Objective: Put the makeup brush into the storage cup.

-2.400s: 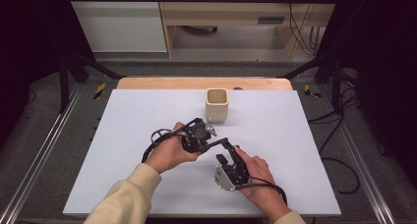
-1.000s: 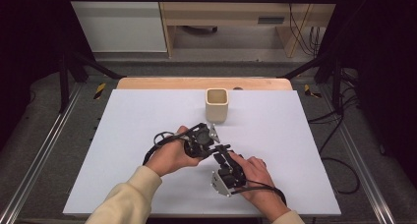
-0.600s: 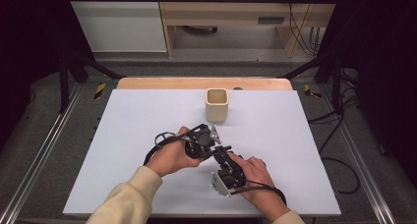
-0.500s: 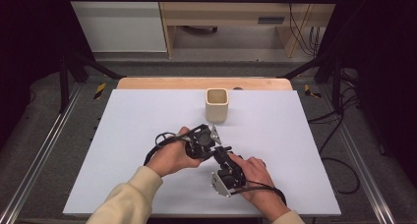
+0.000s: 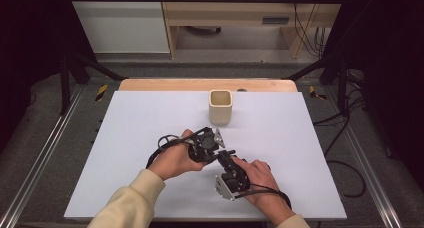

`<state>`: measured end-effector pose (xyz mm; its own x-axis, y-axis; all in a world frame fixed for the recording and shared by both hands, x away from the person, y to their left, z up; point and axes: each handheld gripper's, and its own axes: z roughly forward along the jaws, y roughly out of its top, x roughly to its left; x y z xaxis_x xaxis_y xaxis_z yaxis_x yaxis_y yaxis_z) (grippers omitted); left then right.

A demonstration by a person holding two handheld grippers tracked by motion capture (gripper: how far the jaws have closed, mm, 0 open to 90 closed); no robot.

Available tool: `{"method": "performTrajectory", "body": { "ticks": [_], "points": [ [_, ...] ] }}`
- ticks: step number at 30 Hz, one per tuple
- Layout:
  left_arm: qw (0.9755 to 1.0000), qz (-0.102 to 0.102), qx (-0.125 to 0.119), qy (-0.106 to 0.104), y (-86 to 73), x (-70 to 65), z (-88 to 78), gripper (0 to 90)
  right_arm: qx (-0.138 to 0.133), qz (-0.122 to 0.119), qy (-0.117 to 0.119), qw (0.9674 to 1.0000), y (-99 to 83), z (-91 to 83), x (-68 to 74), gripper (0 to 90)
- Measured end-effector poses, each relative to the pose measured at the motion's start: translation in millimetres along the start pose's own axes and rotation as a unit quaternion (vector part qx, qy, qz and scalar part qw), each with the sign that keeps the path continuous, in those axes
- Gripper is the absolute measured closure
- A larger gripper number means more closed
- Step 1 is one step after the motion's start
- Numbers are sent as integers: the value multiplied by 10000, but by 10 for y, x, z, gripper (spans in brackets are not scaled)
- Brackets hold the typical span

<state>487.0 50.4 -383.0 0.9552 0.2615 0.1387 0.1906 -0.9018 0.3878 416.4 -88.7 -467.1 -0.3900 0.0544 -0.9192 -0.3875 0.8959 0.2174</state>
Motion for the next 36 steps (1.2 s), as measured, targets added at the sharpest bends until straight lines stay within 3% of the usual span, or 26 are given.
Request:
{"method": "performTrajectory", "body": {
  "ticks": [8,12,16,21,23,28,32,36],
  "points": [
    [10000,6,10,-46,-1,-8,12,778,-24,21,82,10000,2,-6,13,767],
    [9999,-47,41,-93,-15,-16,22,776,-85,-177,211,9996,2,2,16,791],
    [9999,-16,-12,-103,-33,-11,24,759,-88,-107,260,9996,2,2,29,792],
    [9992,-152,-358,41,-70,22,-63,604,-8,-79,375,9993,-18,16,60,792],
    [9975,-342,-612,121,-108,55,-143,585,-13,-126,377,9992,-24,21,44,792],
    [9950,-483,-799,357,-184,125,-223,499,33,0,383,9993,-44,30,58,792],
    [9928,-670,-916,394,-246,162,-244,440,87,51,415,9991,-63,26,59,792],
    [9919,-807,-880,445,-291,191,-246,369,73,72,413,9991,-71,30,62,792]
  ]
}}
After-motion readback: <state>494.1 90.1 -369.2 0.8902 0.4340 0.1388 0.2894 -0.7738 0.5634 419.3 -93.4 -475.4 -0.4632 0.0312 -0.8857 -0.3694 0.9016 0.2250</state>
